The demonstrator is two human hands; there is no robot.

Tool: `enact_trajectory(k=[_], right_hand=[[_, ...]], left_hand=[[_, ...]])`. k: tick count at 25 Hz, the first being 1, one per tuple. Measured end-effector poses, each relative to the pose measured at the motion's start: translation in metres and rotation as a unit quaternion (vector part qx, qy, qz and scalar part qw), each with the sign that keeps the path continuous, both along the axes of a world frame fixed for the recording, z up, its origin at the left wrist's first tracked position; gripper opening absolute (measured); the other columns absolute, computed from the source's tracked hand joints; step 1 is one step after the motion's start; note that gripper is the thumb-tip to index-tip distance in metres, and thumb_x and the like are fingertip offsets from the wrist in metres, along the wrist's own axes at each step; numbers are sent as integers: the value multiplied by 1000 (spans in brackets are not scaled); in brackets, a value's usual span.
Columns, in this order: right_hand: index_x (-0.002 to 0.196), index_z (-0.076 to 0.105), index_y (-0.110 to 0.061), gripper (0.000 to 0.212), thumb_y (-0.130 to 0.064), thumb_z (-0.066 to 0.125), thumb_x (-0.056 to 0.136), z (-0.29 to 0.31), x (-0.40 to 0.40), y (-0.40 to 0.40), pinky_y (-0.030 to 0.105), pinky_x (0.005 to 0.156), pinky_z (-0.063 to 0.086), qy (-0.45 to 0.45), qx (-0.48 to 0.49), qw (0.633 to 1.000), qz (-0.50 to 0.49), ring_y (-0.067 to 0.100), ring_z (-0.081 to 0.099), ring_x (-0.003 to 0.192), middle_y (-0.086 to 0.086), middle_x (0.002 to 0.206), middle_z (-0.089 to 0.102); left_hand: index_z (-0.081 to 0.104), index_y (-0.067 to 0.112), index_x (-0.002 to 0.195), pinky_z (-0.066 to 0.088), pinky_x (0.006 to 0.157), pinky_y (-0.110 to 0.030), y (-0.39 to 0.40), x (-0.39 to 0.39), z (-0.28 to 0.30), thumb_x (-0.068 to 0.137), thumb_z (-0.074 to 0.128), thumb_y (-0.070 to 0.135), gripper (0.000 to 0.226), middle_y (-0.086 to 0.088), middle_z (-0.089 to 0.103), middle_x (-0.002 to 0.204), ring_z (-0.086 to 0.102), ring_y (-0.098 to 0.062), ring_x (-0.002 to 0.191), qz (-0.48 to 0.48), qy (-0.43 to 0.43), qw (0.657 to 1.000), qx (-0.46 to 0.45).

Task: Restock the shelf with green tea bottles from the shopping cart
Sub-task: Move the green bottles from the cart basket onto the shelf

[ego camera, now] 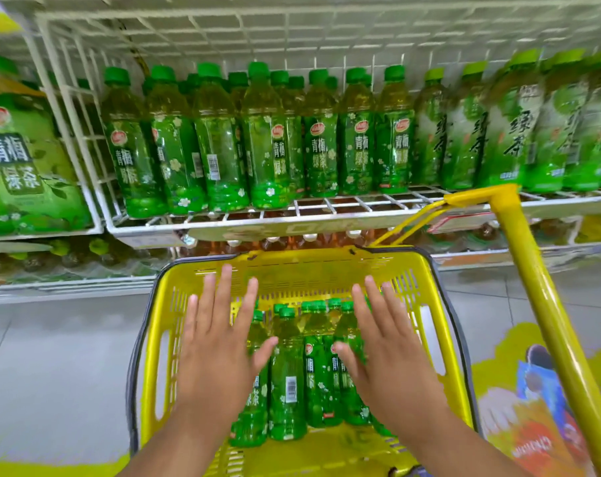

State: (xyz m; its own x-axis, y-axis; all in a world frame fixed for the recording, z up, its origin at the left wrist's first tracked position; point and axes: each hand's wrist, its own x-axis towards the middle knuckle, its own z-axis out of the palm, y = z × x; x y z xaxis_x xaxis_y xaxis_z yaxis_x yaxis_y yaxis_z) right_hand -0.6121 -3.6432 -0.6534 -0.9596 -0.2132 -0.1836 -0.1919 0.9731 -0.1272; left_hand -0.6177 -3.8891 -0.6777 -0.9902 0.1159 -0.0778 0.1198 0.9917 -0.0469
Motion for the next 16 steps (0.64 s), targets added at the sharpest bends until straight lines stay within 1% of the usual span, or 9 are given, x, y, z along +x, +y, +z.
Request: enact_trajectory(k=[4, 8, 12, 14, 16], right_hand=[[157, 13, -12, 77, -60, 28, 98, -6, 17, 11, 44, 118, 15, -21, 8, 1000, -14, 26, -4, 151, 7, 165, 4], [157, 6, -14, 79, -62, 26, 98, -15, 25, 18, 43, 119, 13, -27, 10, 999, -16, 25, -9, 151, 5, 165, -2], [158, 6, -17, 77, -63, 25, 98, -24, 34, 25, 45, 120, 18, -30, -8, 999, -44, 24, -10, 151, 4, 165, -3], [158, 4, -20, 78, -64, 26, 97, -28, 37, 27, 44, 121, 17, -34, -16, 998, -54, 23, -11, 150, 3, 165, -4], [157, -1, -22, 80, -65, 28, 96, -35, 40, 28, 43, 121, 14, -44, -22, 997, -60, 22, -13, 150, 2, 165, -6]], left_hand=[[23, 22, 157, 18, 120, -54, 8, 23, -6, 88, 29, 70, 85, -13, -1, 166, 2, -32, 153, 22, -46, 999, -1], [19, 24, 158, 19, 120, -53, 17, 40, -10, 87, 24, 72, 86, -14, 1, 166, 2, -32, 153, 24, -77, 997, -3], [5, 26, 158, 11, 123, -49, 18, 51, -15, 85, 13, 75, 89, -11, -14, 165, -9, -29, 153, 58, -110, 992, -15], [1, 27, 158, 9, 123, -47, 17, 56, -19, 84, 9, 76, 89, -10, -17, 165, -12, -28, 152, 76, -117, 990, -7], [-6, 28, 157, 6, 124, -46, 17, 62, -25, 87, 12, 78, 88, -9, -24, 163, -18, -27, 151, 87, -124, 989, 0]])
